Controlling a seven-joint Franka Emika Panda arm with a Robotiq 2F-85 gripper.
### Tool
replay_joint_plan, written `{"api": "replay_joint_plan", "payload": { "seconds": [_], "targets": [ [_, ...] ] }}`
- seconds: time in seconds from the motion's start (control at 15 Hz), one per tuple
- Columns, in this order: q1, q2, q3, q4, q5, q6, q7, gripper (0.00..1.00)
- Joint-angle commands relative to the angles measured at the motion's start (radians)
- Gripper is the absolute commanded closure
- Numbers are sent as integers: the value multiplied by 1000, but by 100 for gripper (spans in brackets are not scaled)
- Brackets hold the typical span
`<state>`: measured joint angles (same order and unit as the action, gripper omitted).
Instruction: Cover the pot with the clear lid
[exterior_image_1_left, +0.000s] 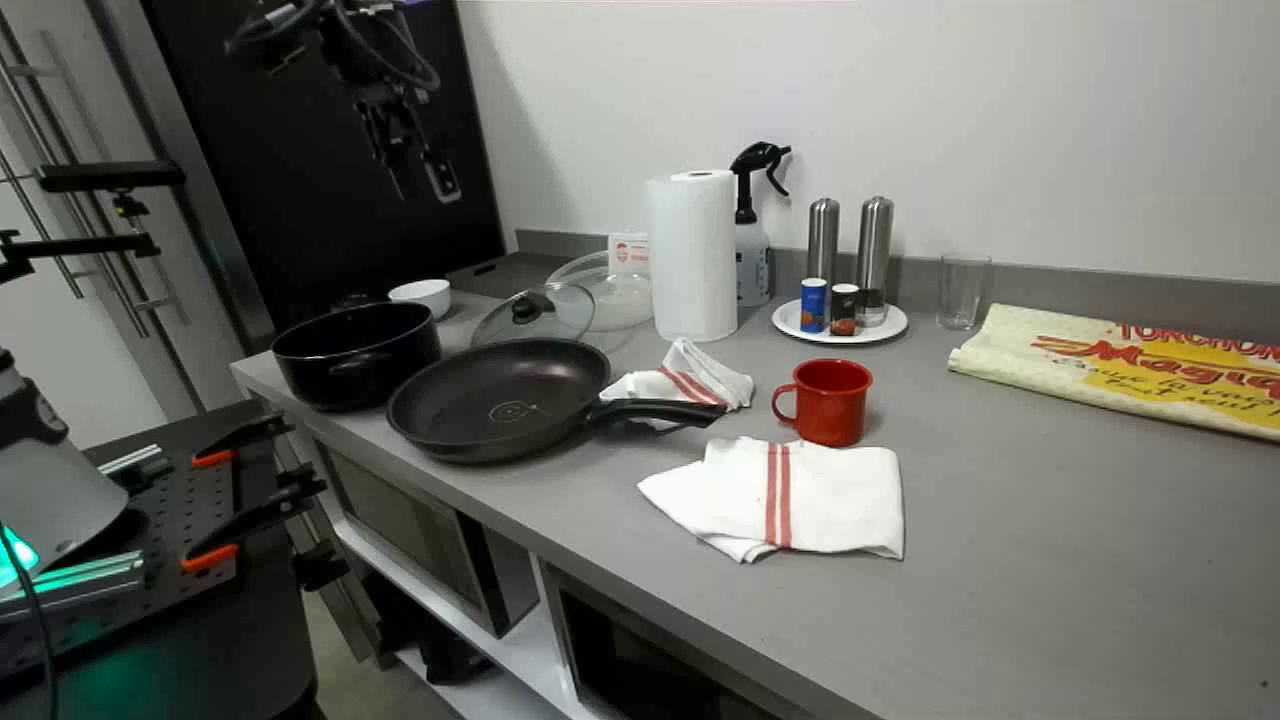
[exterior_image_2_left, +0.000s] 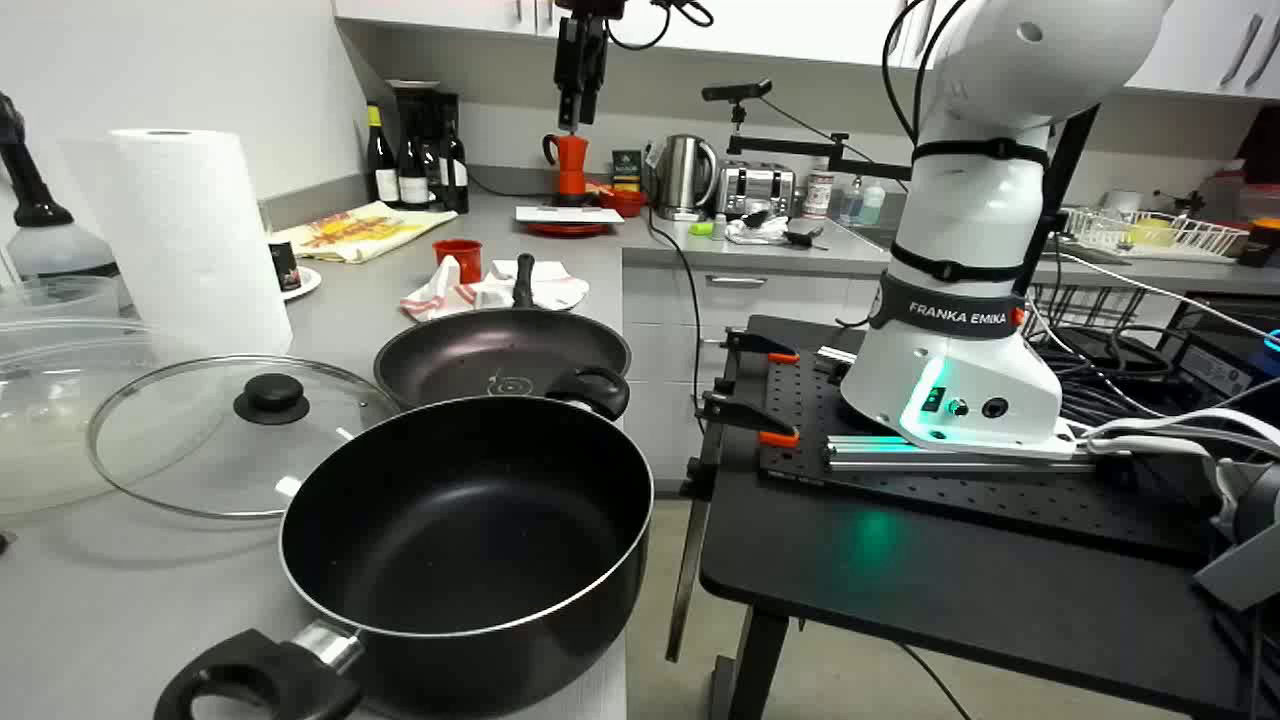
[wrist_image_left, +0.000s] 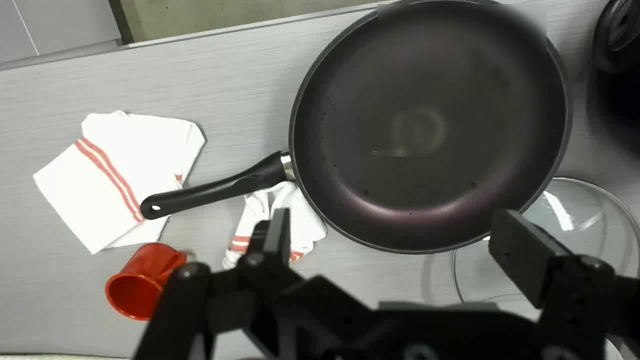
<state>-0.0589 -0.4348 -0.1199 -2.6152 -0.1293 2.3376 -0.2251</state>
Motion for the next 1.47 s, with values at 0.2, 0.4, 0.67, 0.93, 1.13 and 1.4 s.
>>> {"api": "replay_joint_plan", "payload": {
  "seconds": [0.2,0.4,0.67,0.93,1.13,1.4],
  "targets": [
    [-3,0,3,1,2,-2,-1,0],
    [-3,0,3,1,2,-2,-1,0],
    [-5,24,2,16,-3,6,-4,0],
    [13,125,6,86,1,52,-22,0],
    [32,224,13,161,13,77,-49,0],
    [52,358,39,276,19,81,-76,0]
  ]
}}
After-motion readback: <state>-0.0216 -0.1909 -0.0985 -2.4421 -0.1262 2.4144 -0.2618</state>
